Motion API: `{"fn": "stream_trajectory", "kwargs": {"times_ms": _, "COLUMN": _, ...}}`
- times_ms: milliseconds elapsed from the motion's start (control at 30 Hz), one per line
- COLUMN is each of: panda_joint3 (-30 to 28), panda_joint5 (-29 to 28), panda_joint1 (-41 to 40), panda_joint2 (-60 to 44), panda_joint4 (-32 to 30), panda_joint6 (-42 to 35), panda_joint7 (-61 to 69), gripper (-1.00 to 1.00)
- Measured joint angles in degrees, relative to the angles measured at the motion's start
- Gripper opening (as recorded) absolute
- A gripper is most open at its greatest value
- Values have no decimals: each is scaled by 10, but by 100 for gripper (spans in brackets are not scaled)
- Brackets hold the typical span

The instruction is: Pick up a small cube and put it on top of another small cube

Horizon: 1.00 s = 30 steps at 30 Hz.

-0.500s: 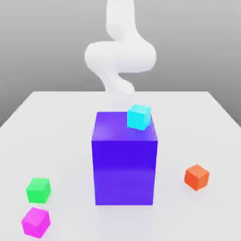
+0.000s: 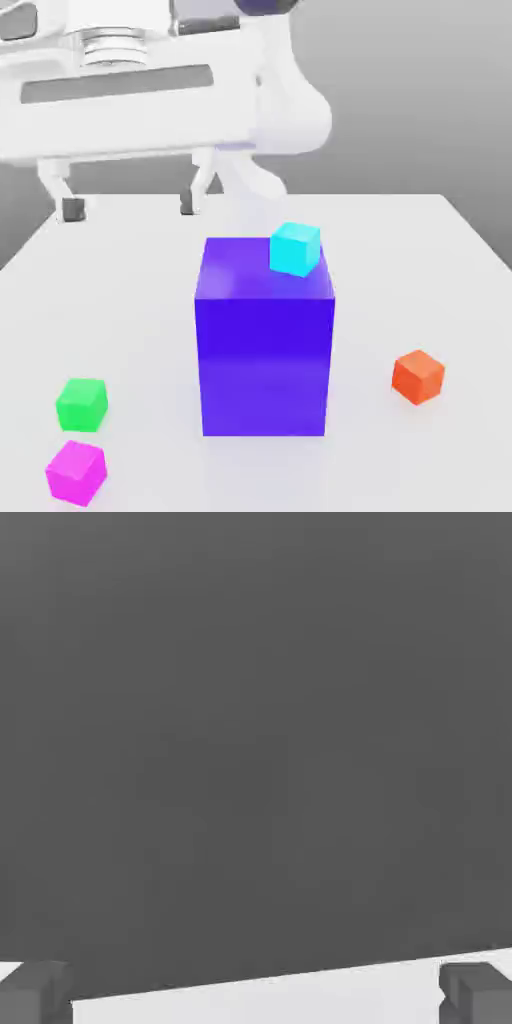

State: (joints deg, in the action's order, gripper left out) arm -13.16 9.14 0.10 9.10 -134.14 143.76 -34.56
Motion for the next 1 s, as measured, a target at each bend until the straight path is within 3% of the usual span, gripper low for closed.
{"fn": "stream_trajectory", "kwargs": {"times_ms": 433, "panda_joint3": -34, "panda_joint5": 34, "panda_joint1": -64, "panda_joint2": -264, "panda_joint4": -18, "panda_joint6": 93, "panda_joint7": 59, "gripper": 0}}
{"fn": "stream_trajectory", "kwargs": {"times_ms": 567, "panda_joint3": -2, "panda_joint5": 68, "panda_joint1": -95, "panda_joint2": -347, "panda_joint4": -3, "panda_joint6": 151, "panda_joint7": 87, "gripper": 0}}
{"fn": "stream_trajectory", "kwargs": {"times_ms": 600, "panda_joint3": 8, "panda_joint5": 77, "panda_joint1": -104, "panda_joint2": -365, "panda_joint4": 1, "panda_joint6": 165, "panda_joint7": 94, "gripper": -100}}
{"fn": "stream_trajectory", "kwargs": {"times_ms": 833, "panda_joint3": 10, "panda_joint5": 78, "panda_joint1": -106, "panda_joint2": -369, "panda_joint4": 2, "panda_joint6": 167, "panda_joint7": 94, "gripper": -100}}
{"fn": "stream_trajectory", "kwargs": {"times_ms": 1000, "panda_joint3": -31, "panda_joint5": 23, "panda_joint1": -79, "panda_joint2": -281, "panda_joint4": -23, "panda_joint6": 106, "panda_joint7": 65, "gripper": -100}}
